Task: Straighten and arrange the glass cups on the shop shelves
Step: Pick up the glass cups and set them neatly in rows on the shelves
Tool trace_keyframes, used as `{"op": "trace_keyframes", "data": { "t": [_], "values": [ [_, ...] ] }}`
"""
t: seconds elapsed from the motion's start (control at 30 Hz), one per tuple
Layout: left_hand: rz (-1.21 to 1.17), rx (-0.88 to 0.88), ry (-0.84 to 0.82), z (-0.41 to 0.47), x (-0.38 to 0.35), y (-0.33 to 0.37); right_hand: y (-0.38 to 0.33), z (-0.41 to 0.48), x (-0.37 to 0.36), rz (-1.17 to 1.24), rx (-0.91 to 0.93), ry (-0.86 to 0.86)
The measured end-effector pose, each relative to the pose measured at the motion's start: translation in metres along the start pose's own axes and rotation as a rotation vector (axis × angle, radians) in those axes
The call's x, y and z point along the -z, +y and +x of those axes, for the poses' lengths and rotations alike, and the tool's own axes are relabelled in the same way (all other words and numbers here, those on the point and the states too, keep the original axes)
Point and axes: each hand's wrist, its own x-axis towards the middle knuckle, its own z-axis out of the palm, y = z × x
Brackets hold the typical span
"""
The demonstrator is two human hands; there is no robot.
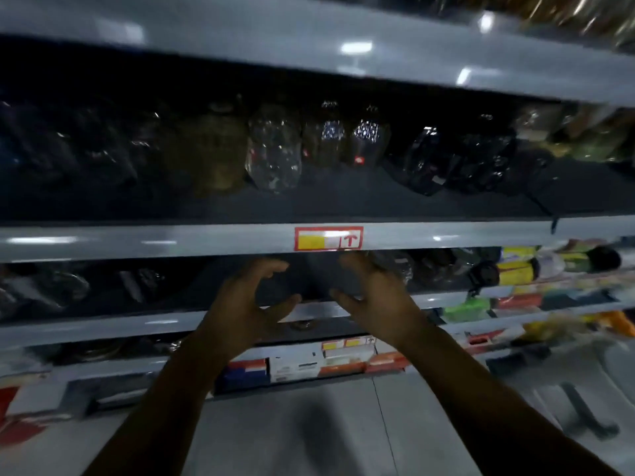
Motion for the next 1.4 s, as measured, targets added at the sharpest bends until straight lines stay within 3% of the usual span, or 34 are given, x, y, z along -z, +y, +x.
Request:
{"op": "trace_keyframes", "data": {
  "t": [0.17,0.33,0.53,0.93,1.17,1.4],
  "values": [
    [0.038,-0.063,0.125,0.025,-0.066,-0.06,0.06,0.034,-0.063,0.023,0.1,0.082],
    [0.03,-0.15,0.199,0.047,-0.119,-0.108,0.11,0.047,-0.117,0.115,0.205,0.267],
    [-0.005,-0.26,0.315,0.03,-0.148,-0.124,0.149,0.027,-0.137,0.163,0.214,0.366],
    [0.009,-0.288,0.223,0.035,-0.212,-0.027,0.207,-0.038,-0.081,0.245,0.181,0.511],
    [0.064,-0.281,0.09,0.084,-0.247,-0.023,0.238,-0.011,-0.077,0.246,0.032,0.503],
    [-0.12,-0.28,0.012,0.107,-0.261,-0.035,0.233,0.01,-0.086,0.379,0.012,0.461]
  ]
}}
